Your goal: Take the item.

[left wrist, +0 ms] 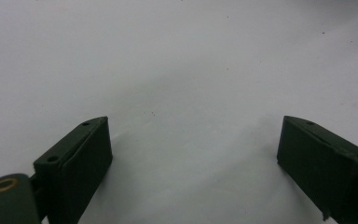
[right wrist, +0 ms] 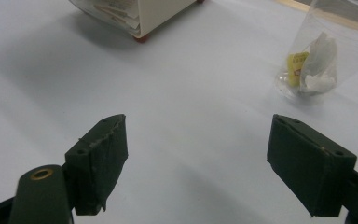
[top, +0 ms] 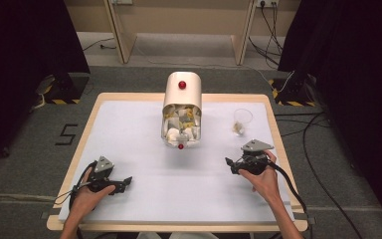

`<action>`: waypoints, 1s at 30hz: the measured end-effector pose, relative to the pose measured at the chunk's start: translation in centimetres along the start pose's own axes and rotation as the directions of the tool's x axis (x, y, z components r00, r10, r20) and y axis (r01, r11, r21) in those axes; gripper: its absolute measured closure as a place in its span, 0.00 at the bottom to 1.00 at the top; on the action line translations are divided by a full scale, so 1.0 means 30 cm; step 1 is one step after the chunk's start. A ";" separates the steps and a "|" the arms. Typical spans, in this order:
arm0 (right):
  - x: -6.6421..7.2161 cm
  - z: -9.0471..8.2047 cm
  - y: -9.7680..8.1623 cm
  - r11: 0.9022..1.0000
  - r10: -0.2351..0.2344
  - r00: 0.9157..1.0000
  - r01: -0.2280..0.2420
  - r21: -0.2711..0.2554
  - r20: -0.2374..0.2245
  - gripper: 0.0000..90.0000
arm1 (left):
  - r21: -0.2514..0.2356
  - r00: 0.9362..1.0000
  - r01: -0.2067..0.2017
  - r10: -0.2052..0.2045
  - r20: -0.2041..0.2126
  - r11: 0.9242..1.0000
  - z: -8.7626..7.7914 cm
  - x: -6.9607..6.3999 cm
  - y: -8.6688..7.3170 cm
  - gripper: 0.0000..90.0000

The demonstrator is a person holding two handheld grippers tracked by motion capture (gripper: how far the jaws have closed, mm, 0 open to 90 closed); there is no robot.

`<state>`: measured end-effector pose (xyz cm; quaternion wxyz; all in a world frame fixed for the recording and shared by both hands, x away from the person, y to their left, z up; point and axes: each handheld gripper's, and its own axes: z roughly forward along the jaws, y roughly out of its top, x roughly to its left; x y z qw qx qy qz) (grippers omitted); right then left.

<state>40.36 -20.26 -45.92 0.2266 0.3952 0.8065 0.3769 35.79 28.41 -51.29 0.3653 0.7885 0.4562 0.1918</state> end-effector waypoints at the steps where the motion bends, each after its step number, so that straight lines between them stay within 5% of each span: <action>1: 0.002 -0.001 -0.002 1.000 -0.004 1.000 0.004 0.002 -0.001 0.23 | 0.000 1.000 0.000 0.000 0.000 1.000 0.000 0.000 0.000 0.10; 30: 0.047 -0.049 -0.116 1.000 0.014 0.999 -0.014 0.017 -0.040 0.20 | 0.000 1.000 0.000 0.000 0.000 1.000 0.000 0.000 0.000 0.10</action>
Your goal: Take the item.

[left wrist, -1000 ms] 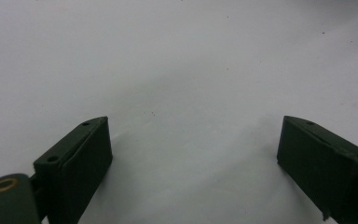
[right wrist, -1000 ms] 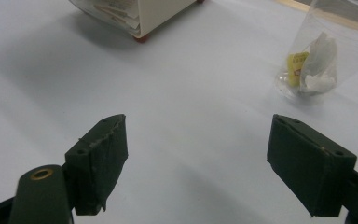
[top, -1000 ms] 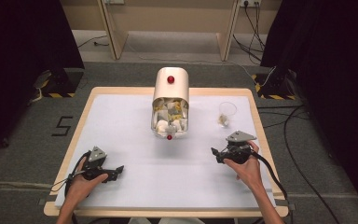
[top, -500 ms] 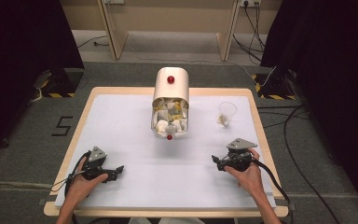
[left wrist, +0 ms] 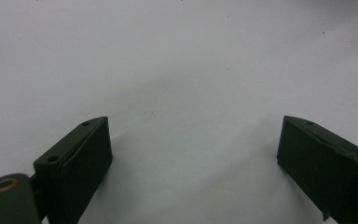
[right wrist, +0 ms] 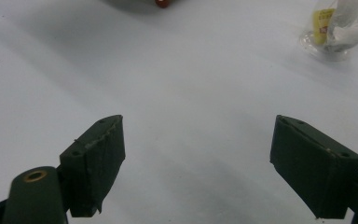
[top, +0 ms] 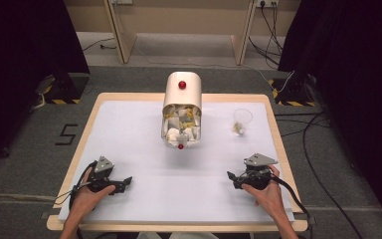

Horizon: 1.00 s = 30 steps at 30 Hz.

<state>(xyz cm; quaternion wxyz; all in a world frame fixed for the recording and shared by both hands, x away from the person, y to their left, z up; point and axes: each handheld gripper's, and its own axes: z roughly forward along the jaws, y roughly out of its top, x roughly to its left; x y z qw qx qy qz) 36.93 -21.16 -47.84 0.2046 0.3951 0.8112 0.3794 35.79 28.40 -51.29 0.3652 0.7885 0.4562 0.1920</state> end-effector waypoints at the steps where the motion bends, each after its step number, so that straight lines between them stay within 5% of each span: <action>1: 0.002 0.000 -0.001 1.000 -0.001 1.000 0.001 -0.001 0.000 0.20 | 0.000 1.000 0.000 0.000 0.000 1.000 0.000 0.000 0.000 0.10; 30: 0.049 -0.034 -0.046 0.999 -0.021 1.000 0.021 0.041 -0.008 0.22 | 0.000 1.000 0.000 0.000 0.000 1.000 0.000 0.000 0.000 0.10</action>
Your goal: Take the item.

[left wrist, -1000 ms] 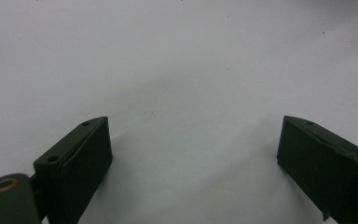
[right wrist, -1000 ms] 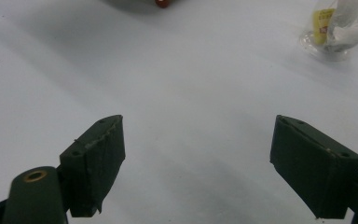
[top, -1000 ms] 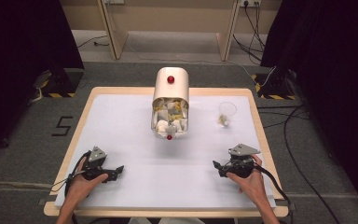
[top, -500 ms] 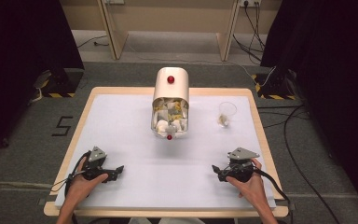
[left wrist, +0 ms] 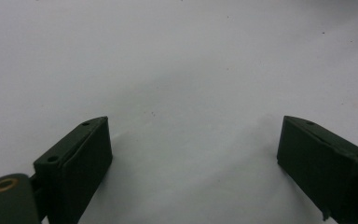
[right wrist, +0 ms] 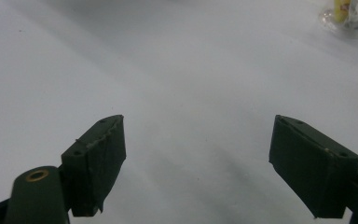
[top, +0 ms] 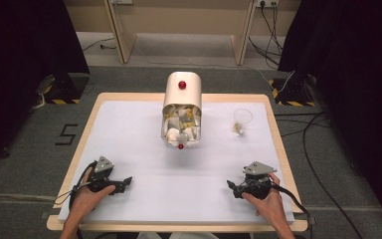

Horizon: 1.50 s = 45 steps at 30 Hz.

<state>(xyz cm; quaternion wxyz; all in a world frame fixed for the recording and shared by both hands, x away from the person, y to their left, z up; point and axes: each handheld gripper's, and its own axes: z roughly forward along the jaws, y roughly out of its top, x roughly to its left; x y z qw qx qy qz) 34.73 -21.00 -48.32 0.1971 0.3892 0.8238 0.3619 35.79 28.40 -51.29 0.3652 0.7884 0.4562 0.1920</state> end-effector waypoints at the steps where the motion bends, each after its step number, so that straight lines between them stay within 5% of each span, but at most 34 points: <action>1: -0.003 -0.001 -0.004 1.000 0.007 1.000 -0.007 0.002 -0.002 0.21 | 0.000 1.000 0.000 0.000 0.000 1.000 0.000 0.000 0.000 0.10; 11: -0.009 -0.015 -0.034 1.000 0.024 1.000 -0.024 0.014 0.002 0.21 | 0.000 1.000 0.000 0.000 0.000 1.000 0.000 0.000 0.000 0.10; 16: 0.008 0.012 -0.059 0.997 -0.004 1.000 0.004 0.081 -0.007 0.15 | 0.000 1.000 0.000 0.000 0.000 1.000 0.000 0.000 0.000 0.10; 19: -0.006 0.013 -0.076 0.999 0.019 0.999 -0.018 0.046 -0.027 0.13 | 0.000 1.000 -0.001 0.001 -0.002 1.000 0.000 -0.001 0.000 0.10; 45: -0.006 0.015 -0.076 0.999 0.012 1.000 -0.011 0.047 -0.027 0.13 | 0.000 1.000 -0.001 0.001 0.000 1.000 0.000 0.000 0.000 0.10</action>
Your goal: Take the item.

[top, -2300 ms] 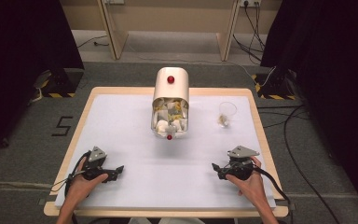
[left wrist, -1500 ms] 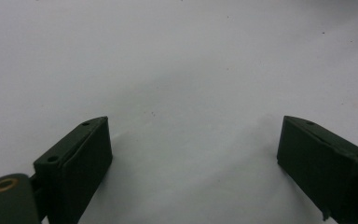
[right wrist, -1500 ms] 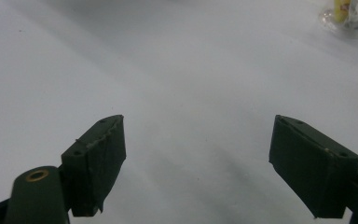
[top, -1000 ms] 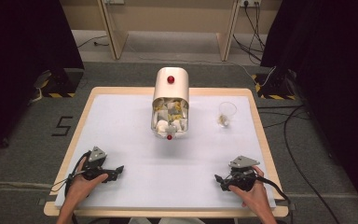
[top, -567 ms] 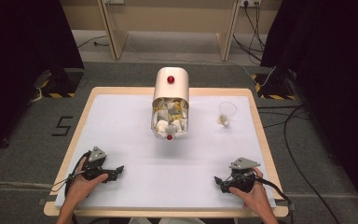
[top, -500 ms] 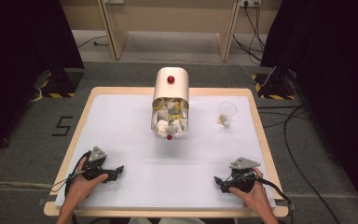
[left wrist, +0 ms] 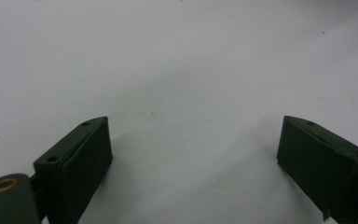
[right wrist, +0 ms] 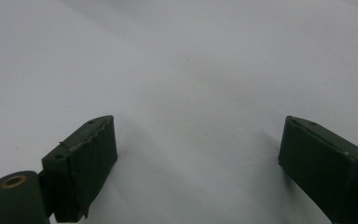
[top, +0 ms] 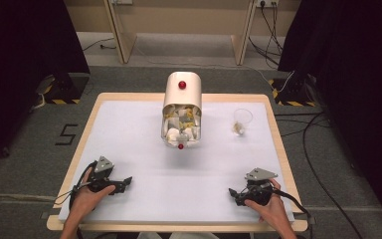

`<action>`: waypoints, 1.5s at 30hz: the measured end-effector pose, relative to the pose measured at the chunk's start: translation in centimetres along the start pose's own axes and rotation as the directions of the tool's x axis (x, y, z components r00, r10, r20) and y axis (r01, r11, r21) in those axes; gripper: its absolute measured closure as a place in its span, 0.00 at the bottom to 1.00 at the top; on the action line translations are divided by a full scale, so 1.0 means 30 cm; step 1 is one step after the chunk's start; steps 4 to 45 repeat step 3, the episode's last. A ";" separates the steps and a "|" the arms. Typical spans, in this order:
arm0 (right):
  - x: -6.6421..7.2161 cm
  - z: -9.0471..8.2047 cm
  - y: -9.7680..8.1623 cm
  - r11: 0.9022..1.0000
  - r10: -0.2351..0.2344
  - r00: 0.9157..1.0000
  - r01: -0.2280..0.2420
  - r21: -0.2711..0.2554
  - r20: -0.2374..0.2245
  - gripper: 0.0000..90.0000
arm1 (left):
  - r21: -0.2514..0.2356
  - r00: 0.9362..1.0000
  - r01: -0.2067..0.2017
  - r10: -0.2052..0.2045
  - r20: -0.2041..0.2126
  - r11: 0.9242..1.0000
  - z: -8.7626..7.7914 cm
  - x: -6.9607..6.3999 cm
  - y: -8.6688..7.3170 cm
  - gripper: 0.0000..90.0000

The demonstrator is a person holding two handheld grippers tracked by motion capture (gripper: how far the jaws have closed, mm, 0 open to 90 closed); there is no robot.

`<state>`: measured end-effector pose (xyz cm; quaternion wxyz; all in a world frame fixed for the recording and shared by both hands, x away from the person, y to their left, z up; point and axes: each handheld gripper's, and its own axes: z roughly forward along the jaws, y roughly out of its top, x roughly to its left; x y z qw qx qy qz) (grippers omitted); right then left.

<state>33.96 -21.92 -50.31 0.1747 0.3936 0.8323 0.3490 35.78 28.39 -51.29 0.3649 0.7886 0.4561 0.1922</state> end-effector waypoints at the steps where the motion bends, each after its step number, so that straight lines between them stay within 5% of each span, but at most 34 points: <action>1: 0.000 0.000 0.000 1.000 0.000 1.000 0.000 0.000 0.000 0.13 | 0.000 1.000 0.000 0.000 0.000 1.000 0.000 0.000 0.000 0.10; 45: 0.000 0.000 0.000 1.000 0.000 1.000 0.000 0.000 0.000 0.13 | 0.000 1.000 0.000 0.000 0.000 1.000 0.000 0.000 0.000 0.10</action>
